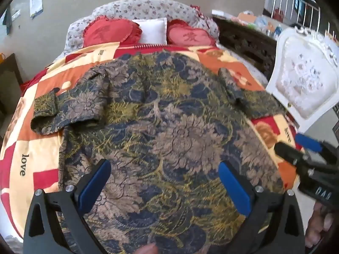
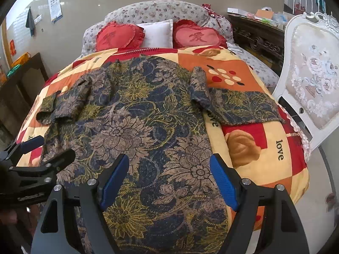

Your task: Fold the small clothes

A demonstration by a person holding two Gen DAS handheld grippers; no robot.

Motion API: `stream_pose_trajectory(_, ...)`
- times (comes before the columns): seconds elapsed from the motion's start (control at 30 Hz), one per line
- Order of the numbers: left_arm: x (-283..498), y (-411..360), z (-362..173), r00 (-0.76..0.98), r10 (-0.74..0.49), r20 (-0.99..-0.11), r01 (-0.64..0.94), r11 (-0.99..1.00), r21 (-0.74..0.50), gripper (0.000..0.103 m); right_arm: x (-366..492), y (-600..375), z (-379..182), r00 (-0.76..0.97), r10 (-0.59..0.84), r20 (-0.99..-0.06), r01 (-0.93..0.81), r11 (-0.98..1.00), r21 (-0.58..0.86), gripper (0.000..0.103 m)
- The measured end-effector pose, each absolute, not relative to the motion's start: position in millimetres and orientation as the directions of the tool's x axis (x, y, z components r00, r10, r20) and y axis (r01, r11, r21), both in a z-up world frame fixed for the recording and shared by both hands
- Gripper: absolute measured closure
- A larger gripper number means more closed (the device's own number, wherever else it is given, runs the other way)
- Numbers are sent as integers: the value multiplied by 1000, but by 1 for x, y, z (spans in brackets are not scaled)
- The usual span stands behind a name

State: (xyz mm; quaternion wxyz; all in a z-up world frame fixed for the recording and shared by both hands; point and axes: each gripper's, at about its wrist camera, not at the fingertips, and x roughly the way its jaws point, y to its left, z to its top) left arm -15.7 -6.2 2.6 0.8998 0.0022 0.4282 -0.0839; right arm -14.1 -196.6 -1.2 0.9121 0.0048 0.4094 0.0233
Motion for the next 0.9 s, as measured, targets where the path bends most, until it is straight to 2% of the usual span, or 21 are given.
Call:
stream_pose_trajectory(0.2,-18,4,-3,620,-122,-775,130,990,-52,0,-13,-195,-1,666,47,-744,-43,999,24,18)
stream_pose_trajectory(0.57,-16,12,-14,588,-162,-793,99,987,-129,0,-10,-192,-5,662,56,-747,-49,998,32,18)
stream_pose_trajectory(0.9,-19,6,-15,607,-145,-781,105,989,-102,0,-7,-187,-8,657,60,-751,-51,998,35,18)
